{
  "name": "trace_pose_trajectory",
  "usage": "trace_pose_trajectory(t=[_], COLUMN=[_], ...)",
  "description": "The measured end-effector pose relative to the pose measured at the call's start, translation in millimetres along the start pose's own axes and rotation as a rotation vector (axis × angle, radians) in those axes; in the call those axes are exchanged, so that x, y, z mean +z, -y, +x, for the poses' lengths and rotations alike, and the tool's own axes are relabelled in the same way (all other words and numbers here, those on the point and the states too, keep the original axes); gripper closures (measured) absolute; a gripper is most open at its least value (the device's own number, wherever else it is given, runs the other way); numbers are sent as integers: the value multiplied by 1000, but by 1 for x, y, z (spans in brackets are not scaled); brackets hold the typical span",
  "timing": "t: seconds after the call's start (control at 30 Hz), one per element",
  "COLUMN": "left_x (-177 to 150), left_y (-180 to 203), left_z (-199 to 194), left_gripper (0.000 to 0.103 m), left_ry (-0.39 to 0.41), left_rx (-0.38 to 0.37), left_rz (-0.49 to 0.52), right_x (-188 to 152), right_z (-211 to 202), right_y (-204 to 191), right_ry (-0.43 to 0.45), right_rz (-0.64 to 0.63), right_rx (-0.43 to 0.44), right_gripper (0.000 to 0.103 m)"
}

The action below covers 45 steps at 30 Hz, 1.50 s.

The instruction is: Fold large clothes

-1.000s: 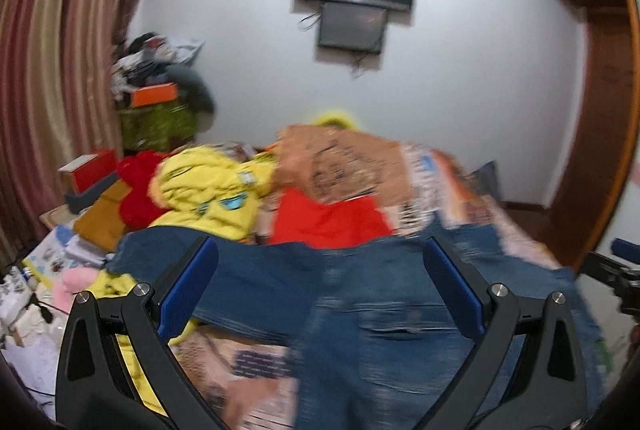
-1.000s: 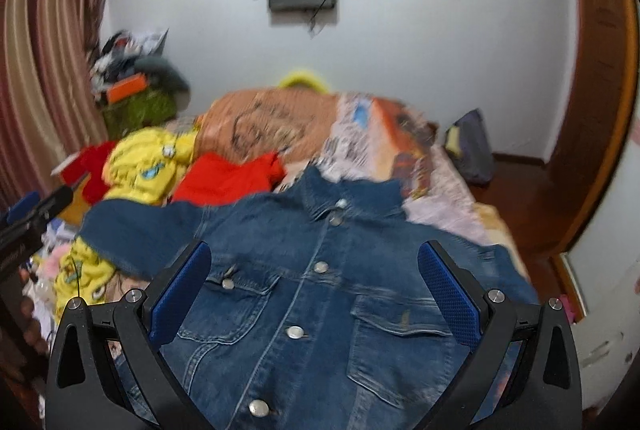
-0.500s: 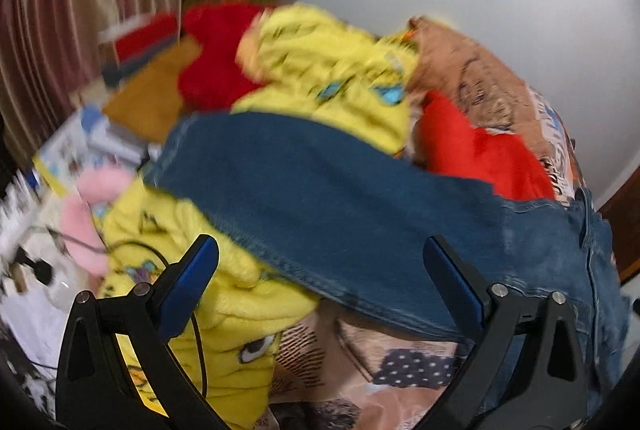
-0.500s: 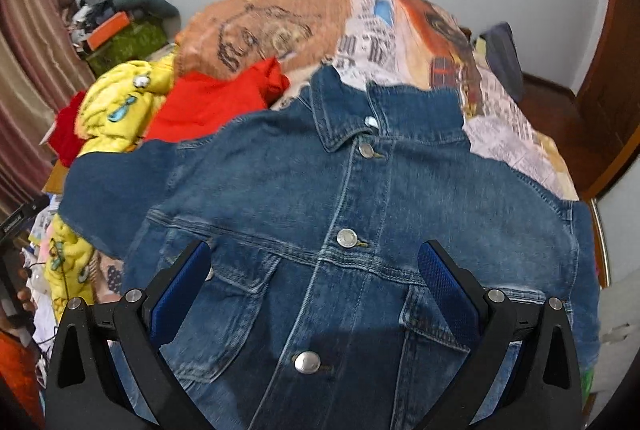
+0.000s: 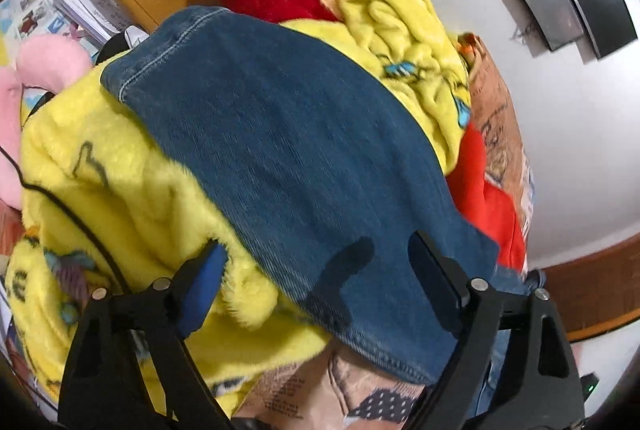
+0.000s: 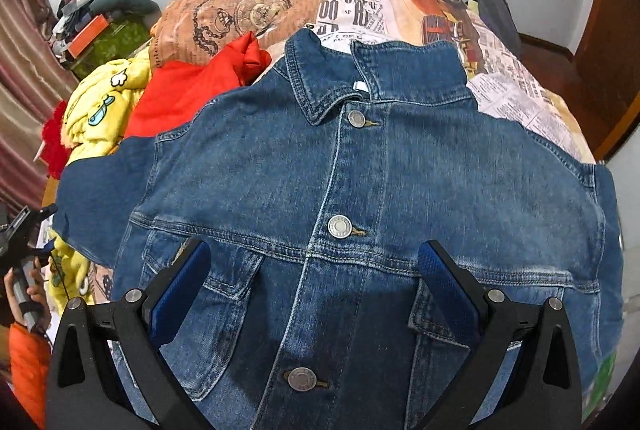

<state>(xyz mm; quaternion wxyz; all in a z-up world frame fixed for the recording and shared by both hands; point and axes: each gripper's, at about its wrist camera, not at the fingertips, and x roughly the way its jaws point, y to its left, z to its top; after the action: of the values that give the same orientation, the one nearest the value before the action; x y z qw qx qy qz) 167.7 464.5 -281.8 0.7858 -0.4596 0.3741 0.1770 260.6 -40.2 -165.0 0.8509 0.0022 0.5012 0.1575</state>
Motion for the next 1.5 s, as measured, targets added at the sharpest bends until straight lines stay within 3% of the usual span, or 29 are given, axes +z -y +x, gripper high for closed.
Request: trace_pose_trajectory(t=[0.23, 0.33, 0.47, 0.53, 0.77, 1.0, 1.2, 1.37, 1.5], left_x=[25, 32, 26, 18, -1, -28, -34, -45, -73], left_y=[-16, -13, 8, 18, 49, 74, 106, 186, 269], left_z=[5, 7, -2, -13, -44, -58, -63, -82, -97], left_gripper=[33, 52, 86, 90, 92, 92, 94, 95, 96], left_ry=[-4, -13, -4, 8, 39, 21, 100, 211, 264], left_rx=[32, 90, 193, 226, 292, 281, 330, 261, 98], left_rz=[-61, -49, 77, 128, 247, 321, 397, 559, 691], right_x=[-2, -4, -9, -11, -15, -19, -22, -25, -23], right_z=[-8, -11, -15, -18, -32, -44, -46, -58, -67], right_y=[11, 16, 26, 31, 41, 49, 59, 66, 74], right_ry=[10, 11, 13, 19, 49, 83, 84, 118, 147], right_rz=[42, 65, 124, 153, 166, 161, 172, 159, 153], right_rx=[24, 29, 63, 78, 90, 107, 116, 77, 51], right_gripper=[0, 0, 0, 0, 0, 0, 0, 0, 0])
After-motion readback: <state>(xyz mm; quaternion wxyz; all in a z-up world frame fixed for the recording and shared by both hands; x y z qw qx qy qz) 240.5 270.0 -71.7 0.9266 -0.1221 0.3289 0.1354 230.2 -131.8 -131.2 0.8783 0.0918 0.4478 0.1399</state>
